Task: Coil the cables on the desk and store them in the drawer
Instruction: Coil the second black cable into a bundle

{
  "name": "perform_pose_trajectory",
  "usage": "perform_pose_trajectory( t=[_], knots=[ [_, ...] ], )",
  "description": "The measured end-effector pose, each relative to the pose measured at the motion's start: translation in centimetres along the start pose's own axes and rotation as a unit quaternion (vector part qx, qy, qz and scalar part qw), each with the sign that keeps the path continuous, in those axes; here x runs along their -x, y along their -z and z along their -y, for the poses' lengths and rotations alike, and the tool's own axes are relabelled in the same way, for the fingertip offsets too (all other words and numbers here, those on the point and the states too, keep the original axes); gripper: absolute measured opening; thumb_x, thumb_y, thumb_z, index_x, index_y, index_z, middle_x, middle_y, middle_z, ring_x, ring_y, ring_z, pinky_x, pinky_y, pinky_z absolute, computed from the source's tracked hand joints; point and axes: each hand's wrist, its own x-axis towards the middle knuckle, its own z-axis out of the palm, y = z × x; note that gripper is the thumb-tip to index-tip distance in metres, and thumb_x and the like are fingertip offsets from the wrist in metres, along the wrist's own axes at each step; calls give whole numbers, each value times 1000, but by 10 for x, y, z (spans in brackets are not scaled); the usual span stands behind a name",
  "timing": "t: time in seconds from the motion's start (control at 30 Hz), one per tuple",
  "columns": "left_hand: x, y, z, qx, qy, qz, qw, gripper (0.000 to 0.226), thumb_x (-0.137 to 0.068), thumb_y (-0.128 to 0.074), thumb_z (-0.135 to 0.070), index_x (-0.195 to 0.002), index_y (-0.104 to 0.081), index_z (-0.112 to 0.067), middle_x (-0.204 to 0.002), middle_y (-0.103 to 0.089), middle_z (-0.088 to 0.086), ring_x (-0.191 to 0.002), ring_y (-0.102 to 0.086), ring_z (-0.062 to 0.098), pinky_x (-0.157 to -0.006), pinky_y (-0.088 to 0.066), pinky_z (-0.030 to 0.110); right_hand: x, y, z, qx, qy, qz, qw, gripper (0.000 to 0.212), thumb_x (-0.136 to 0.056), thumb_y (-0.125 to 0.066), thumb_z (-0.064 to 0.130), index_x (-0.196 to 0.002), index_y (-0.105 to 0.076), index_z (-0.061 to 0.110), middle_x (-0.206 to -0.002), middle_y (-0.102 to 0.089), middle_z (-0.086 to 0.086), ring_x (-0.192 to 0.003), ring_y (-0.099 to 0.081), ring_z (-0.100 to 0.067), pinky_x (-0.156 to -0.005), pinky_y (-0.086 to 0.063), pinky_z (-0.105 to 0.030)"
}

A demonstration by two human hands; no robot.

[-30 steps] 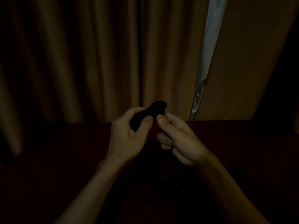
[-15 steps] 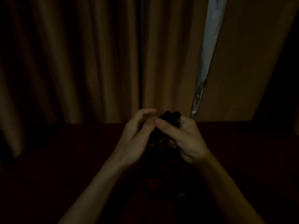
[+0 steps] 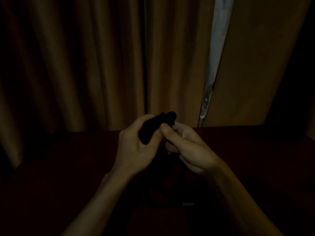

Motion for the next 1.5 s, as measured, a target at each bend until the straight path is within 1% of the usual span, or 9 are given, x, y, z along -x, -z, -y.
perform_pose_trajectory(
  t=[0.2,0.33,0.5,0.67,0.77,0.87,1.1,1.3,1.5],
  knots=[
    [-10,5,-5,181,175,-63,966,15,-91,-68,-30,-103,-73,-22,-87,-76,-7,-76,-69,6,-62,-50,18,-1,5,-4,-81,-22,50,995,29,-97,-56,39,-111,-66,16,-69,-27,5,-54,-29,-3,-66,-41,-24],
    [-13,9,-14,337,288,54,895,39,-87,-64,-40,-106,-74,-8,-89,-71,7,-62,-59,13,-52,-38,24,-2,11,-8,-74,38,-4,997,19,-93,-66,34,-110,-66,26,-76,-48,0,-52,-31,-3,-47,-24,-18],
    [-10,13,-17,443,350,215,797,42,-88,-58,-45,-106,-77,-13,-83,-65,10,-59,-56,14,-48,-44,19,6,20,-4,-48,40,79,995,21,-90,-74,39,-99,-72,20,-72,-59,7,-52,-40,-7,-48,-25,-20],
    [-9,4,-13,251,296,177,905,50,-97,-44,-53,-121,-68,-15,-94,-73,12,-68,-65,20,-51,-42,27,2,13,-3,-36,78,-14,996,43,-93,-72,22,-110,-57,-14,-78,-60,-32,-65,-61,-31,-59,-54,-45],
    [-4,-1,-10,127,190,93,969,30,-97,-65,-36,-125,-58,-27,-113,-70,-10,-92,-71,9,-62,-52,23,2,6,3,-49,87,-106,989,36,-83,-73,25,-99,-60,-4,-62,-61,1,-47,-54,-4,-43,-42,-18],
    [3,-4,-9,-9,29,76,997,53,-85,-81,-25,-130,-54,-30,-112,-67,-20,-101,-66,-3,-76,-53,12,1,-2,5,-62,93,-147,983,25,-90,-71,17,-80,-53,1,-49,-52,11,-38,-46,2,-38,-34,-10],
    [5,-6,-3,-114,-65,-2,991,39,-95,-65,-34,-130,-60,-17,-94,-67,-16,-78,-65,-2,-61,-46,7,1,-11,4,-30,77,-134,988,32,-95,-65,27,-75,-46,10,-49,-48,13,-40,-43,1,-42,-32,-13],
    [-4,-1,-9,98,118,-21,988,20,-93,-56,-35,-99,-72,-24,-80,-72,-10,-71,-67,6,-58,-50,22,1,1,4,-38,77,-52,995,25,-94,-63,29,-85,-51,9,-56,-34,4,-47,-31,-5,-49,-32,-20],
    [-6,-1,-17,319,273,108,901,41,-92,-46,-37,-91,-70,-4,-67,-63,10,-50,-46,16,-49,-32,27,4,7,2,-79,58,4,995,41,-86,-72,30,-122,-61,14,-67,-59,-4,-41,-39,-2,-43,-32,-16]
  ],
)
